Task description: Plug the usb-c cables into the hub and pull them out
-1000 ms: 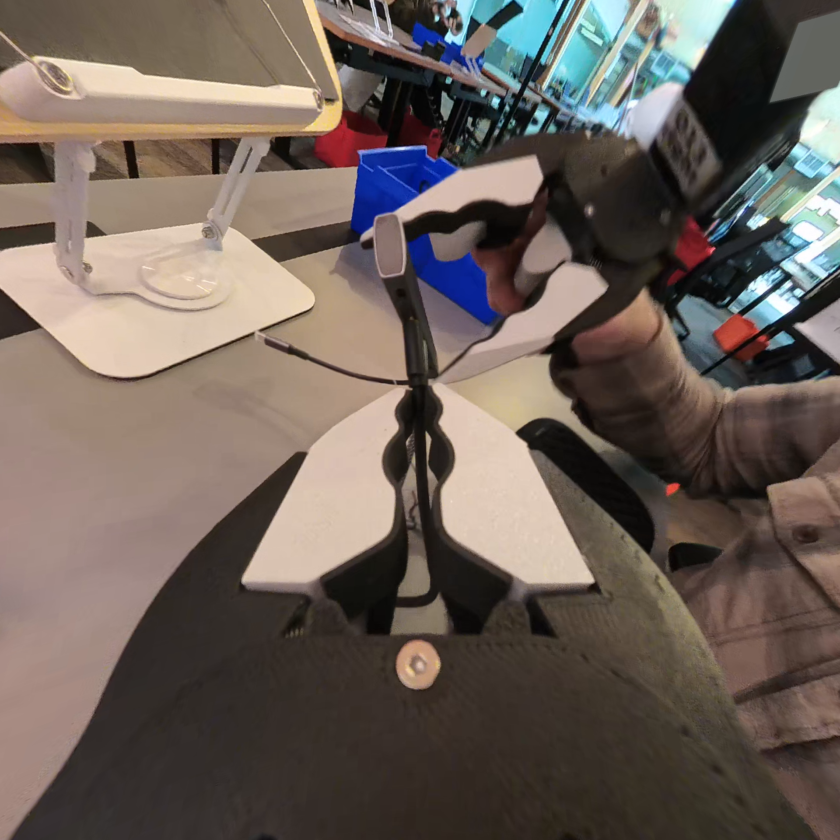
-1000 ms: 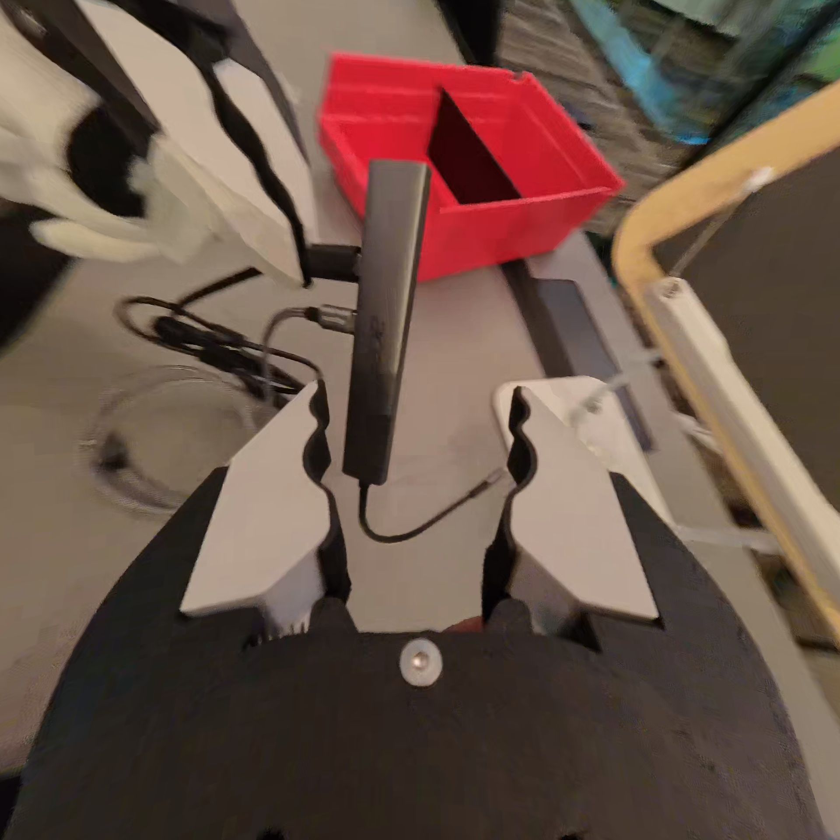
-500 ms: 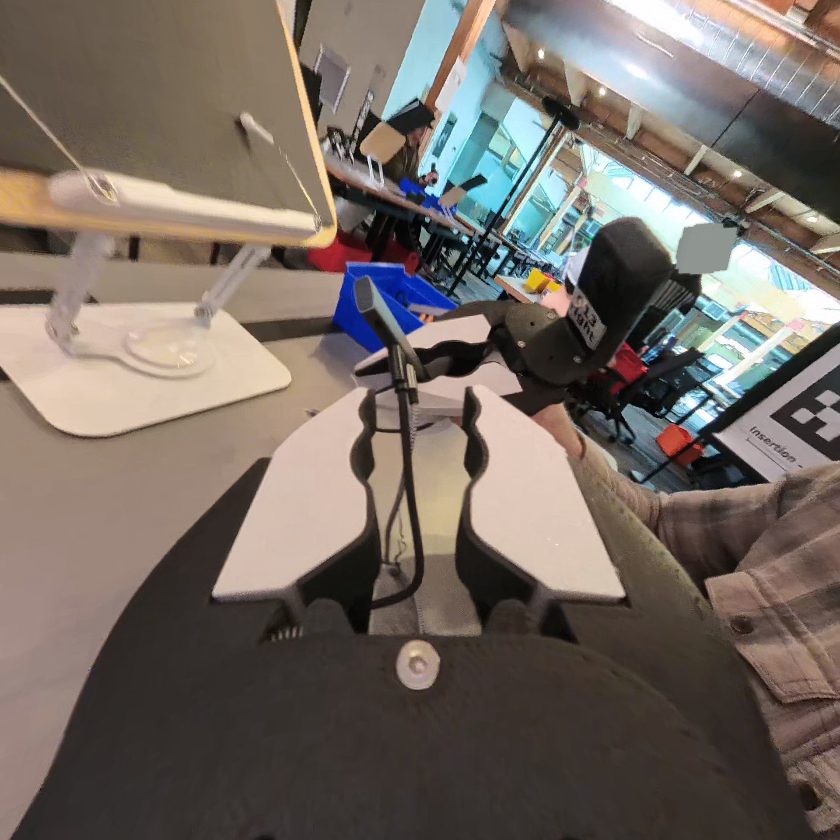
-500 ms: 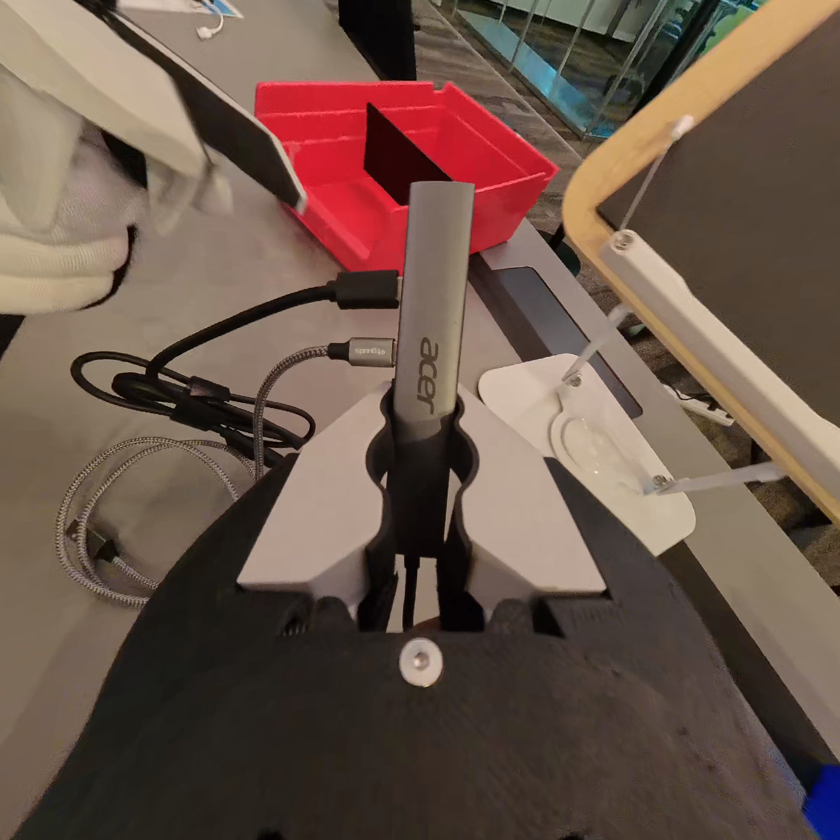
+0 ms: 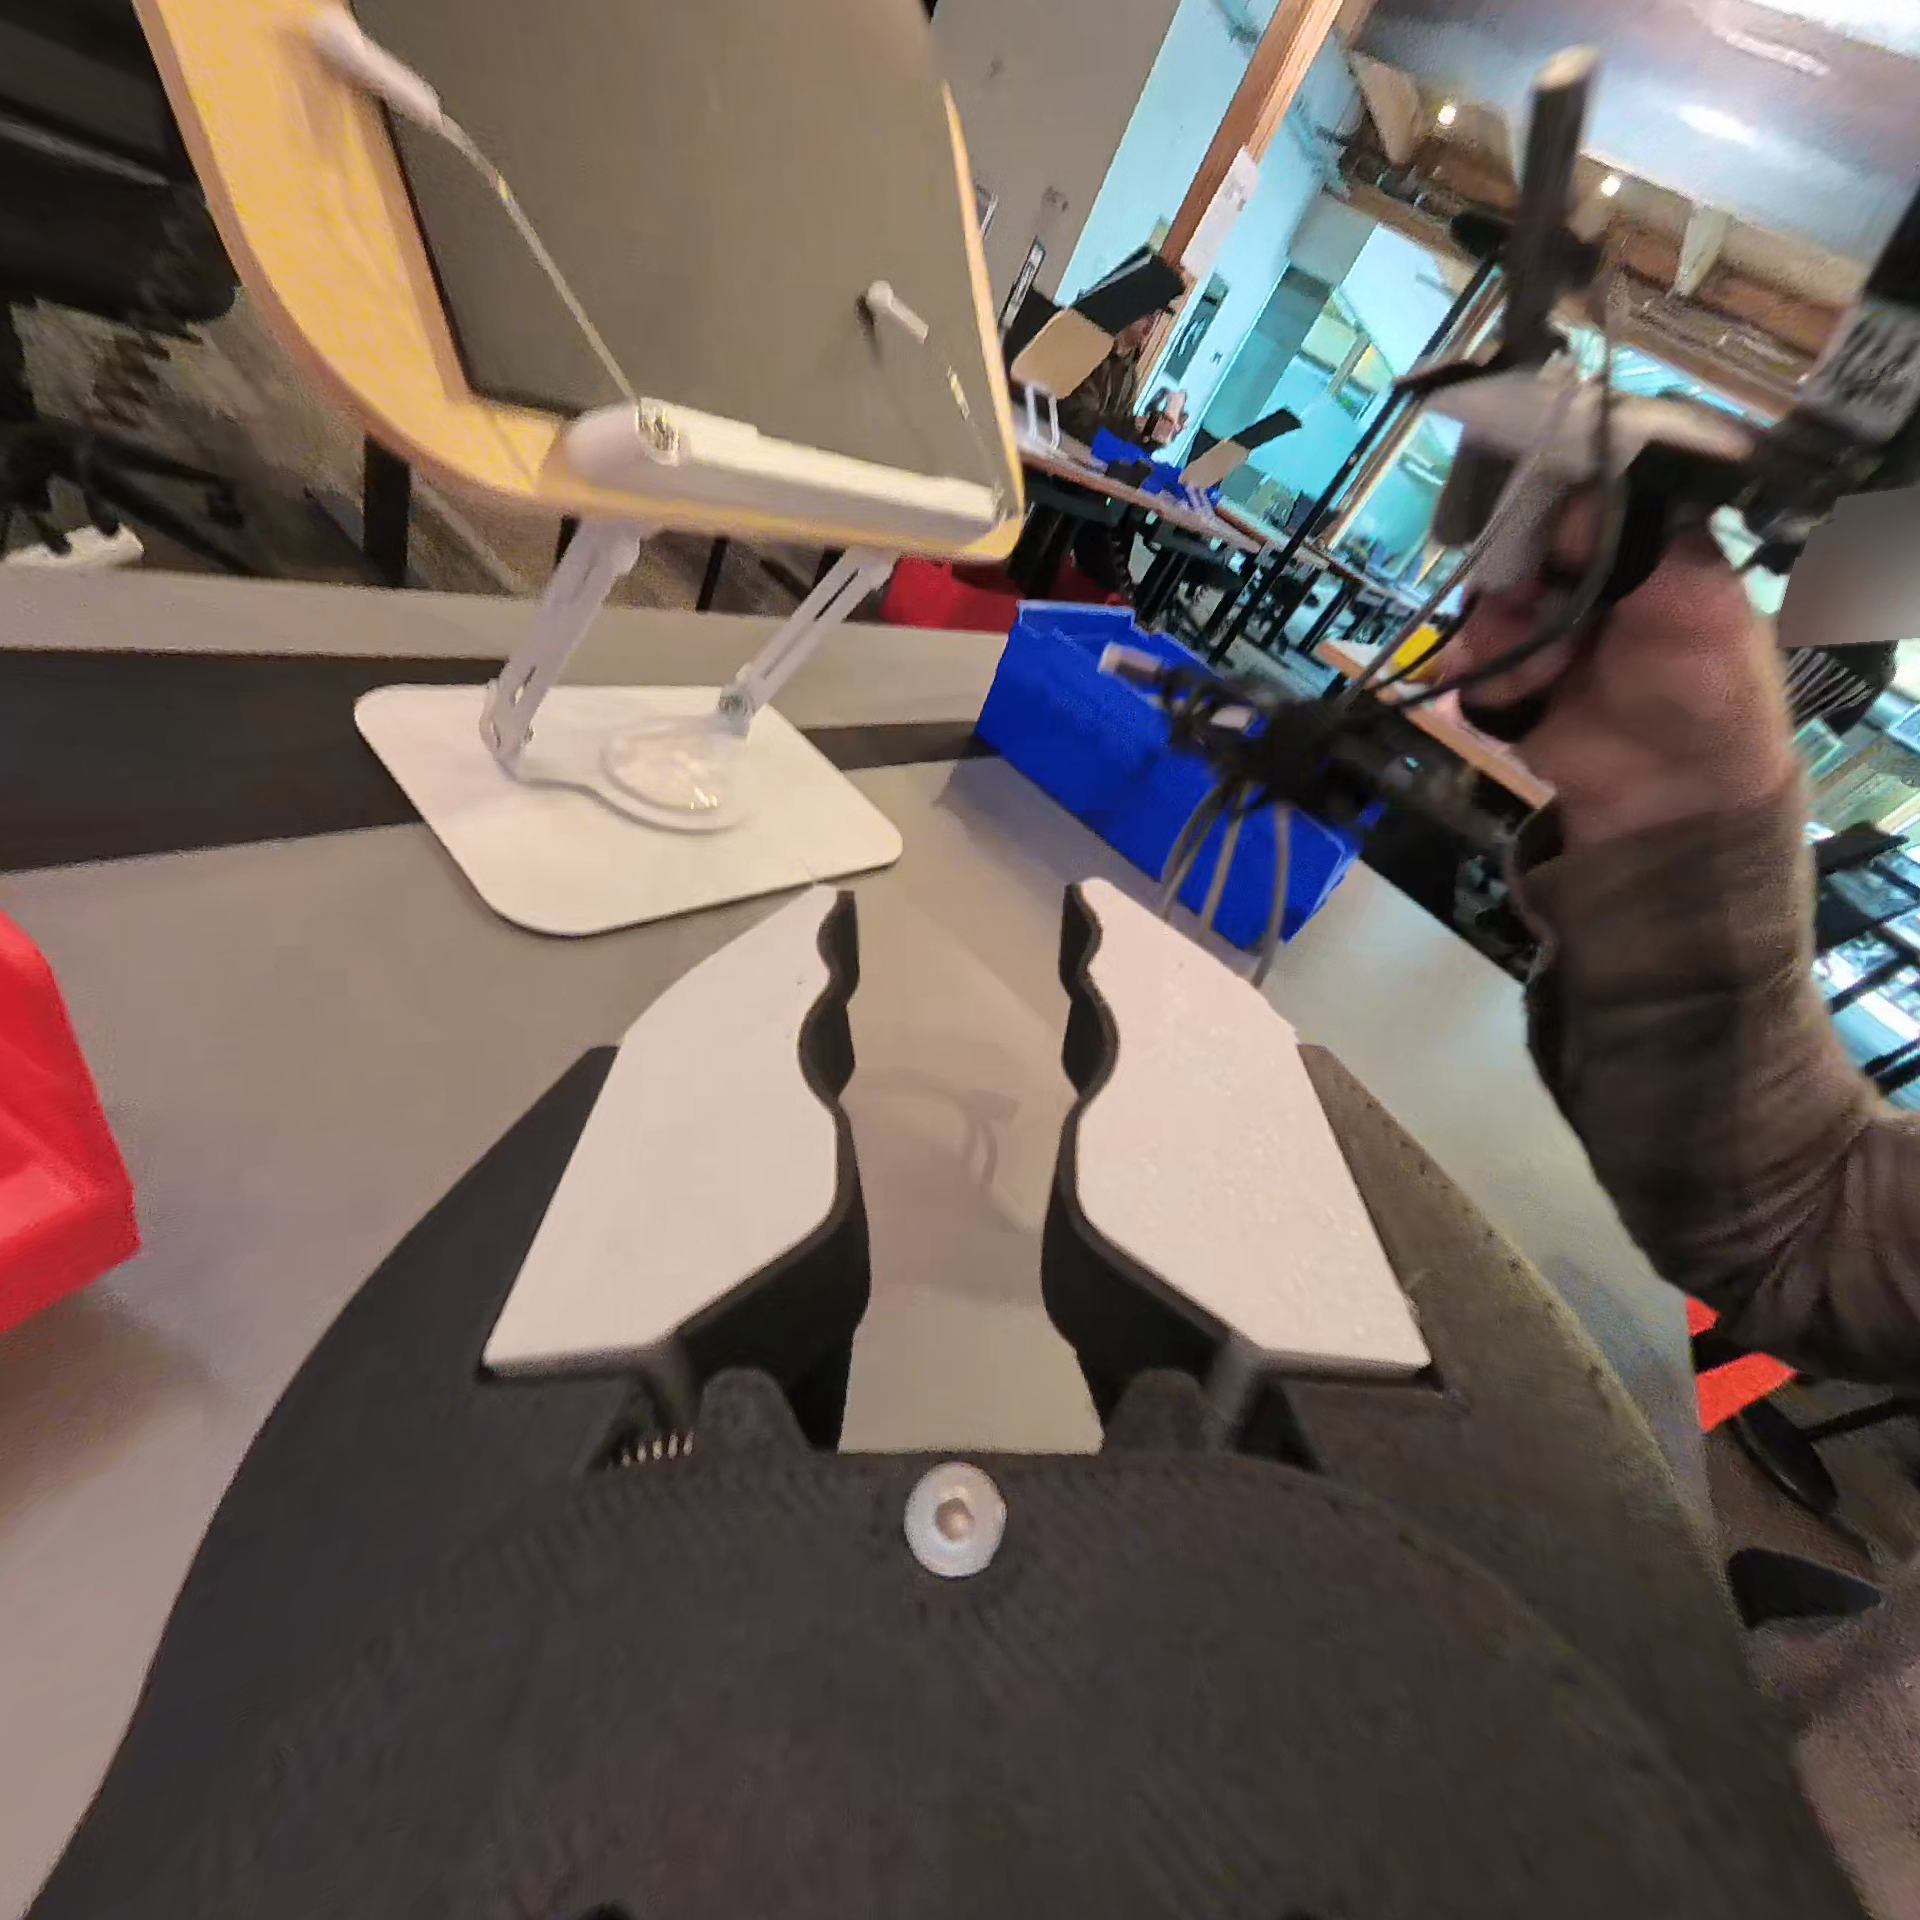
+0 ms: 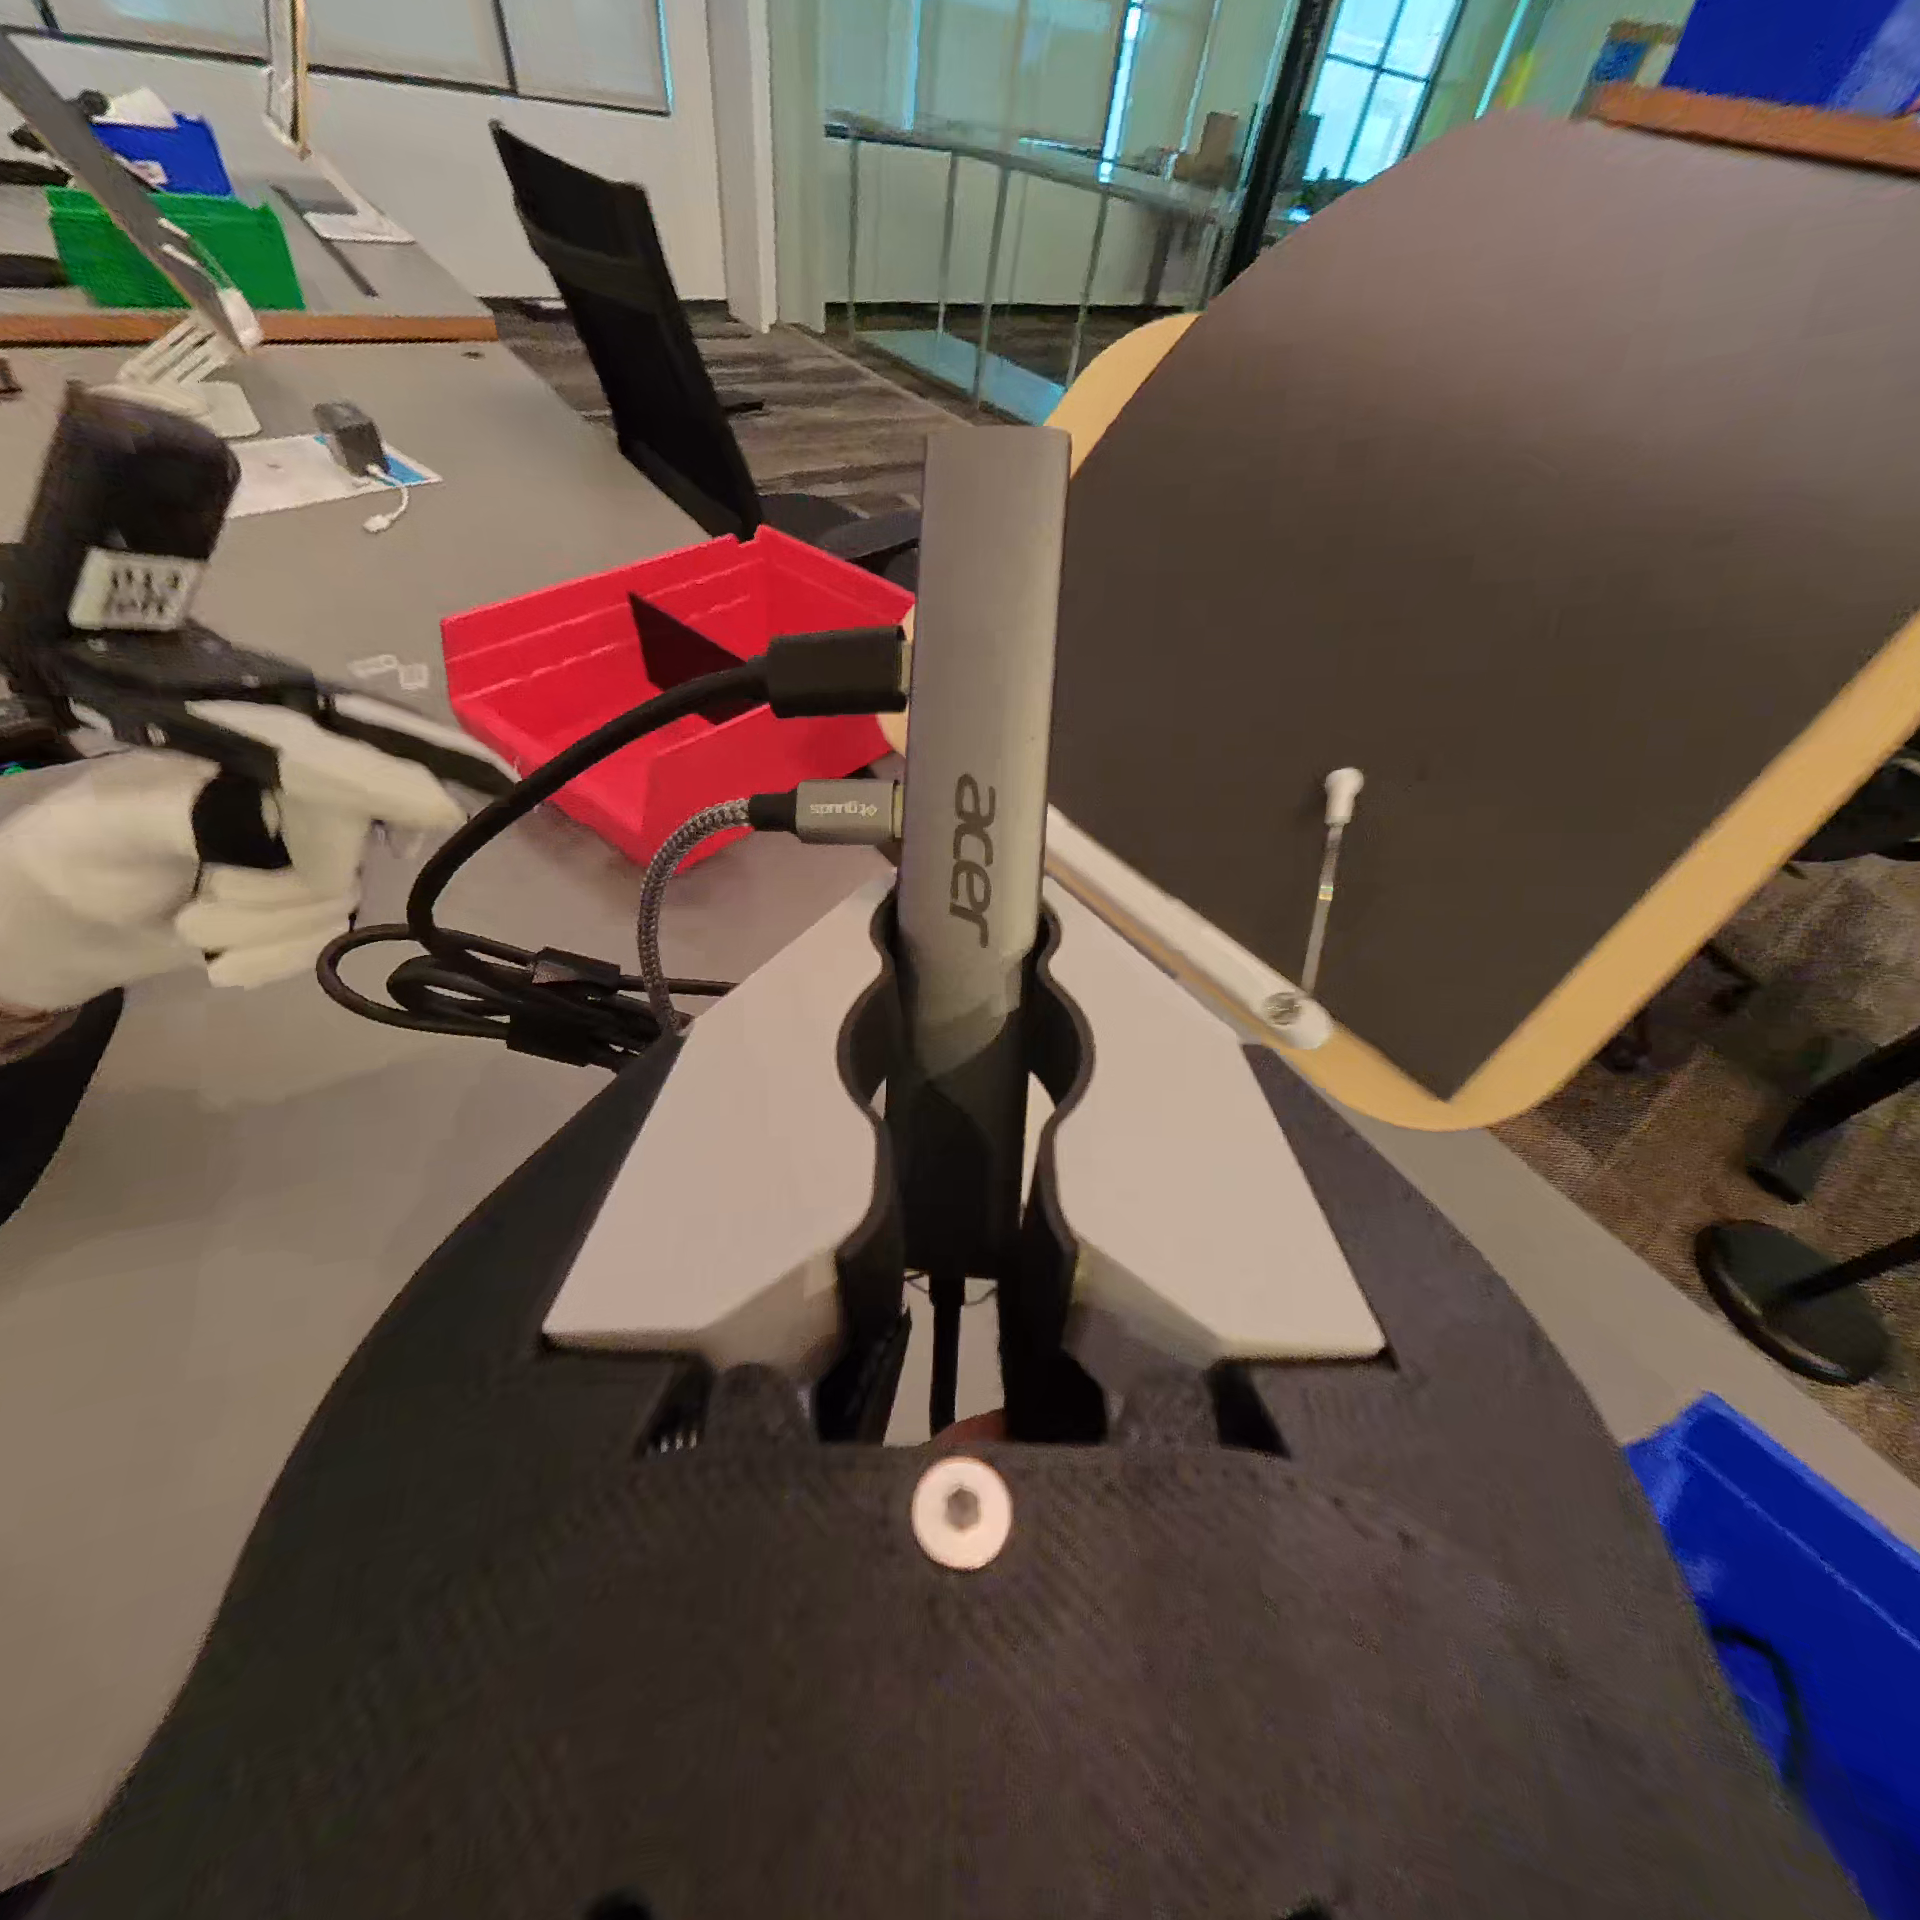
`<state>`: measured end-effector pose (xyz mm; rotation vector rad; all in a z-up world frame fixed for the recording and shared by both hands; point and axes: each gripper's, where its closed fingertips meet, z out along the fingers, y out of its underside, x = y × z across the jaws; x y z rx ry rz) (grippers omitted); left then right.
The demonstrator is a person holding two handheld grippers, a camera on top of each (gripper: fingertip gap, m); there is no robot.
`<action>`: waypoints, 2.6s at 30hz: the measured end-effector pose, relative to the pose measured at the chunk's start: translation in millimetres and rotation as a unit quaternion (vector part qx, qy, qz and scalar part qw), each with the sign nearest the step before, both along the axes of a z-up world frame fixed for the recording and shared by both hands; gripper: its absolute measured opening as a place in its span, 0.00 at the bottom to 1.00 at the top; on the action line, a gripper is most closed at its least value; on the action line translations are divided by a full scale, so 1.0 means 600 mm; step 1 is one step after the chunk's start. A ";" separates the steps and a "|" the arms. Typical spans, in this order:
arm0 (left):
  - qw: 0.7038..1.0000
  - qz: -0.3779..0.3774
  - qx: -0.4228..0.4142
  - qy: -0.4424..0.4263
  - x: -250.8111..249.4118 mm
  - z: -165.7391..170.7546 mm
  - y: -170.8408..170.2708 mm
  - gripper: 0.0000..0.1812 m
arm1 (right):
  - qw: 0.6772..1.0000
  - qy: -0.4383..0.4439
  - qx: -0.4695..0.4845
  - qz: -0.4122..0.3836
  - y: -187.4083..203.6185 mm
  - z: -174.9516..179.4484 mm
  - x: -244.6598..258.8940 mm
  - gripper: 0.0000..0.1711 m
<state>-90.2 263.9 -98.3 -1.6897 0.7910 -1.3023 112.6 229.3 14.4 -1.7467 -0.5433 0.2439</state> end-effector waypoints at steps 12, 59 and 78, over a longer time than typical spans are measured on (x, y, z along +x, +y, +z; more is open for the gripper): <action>0.998 -0.002 -0.037 0.059 0.020 -0.107 0.011 0.20 | 0.981 -0.054 0.060 -0.175 -0.030 0.194 0.301 0.09; 0.985 0.017 0.017 0.168 0.035 -0.172 0.013 0.23 | 0.769 -0.354 -0.498 -0.191 -0.009 -0.440 0.629 0.24; 0.889 0.204 0.131 0.388 -0.032 -0.208 0.087 0.38 | 0.855 -0.354 -0.232 -0.301 -0.021 -0.220 0.570 0.62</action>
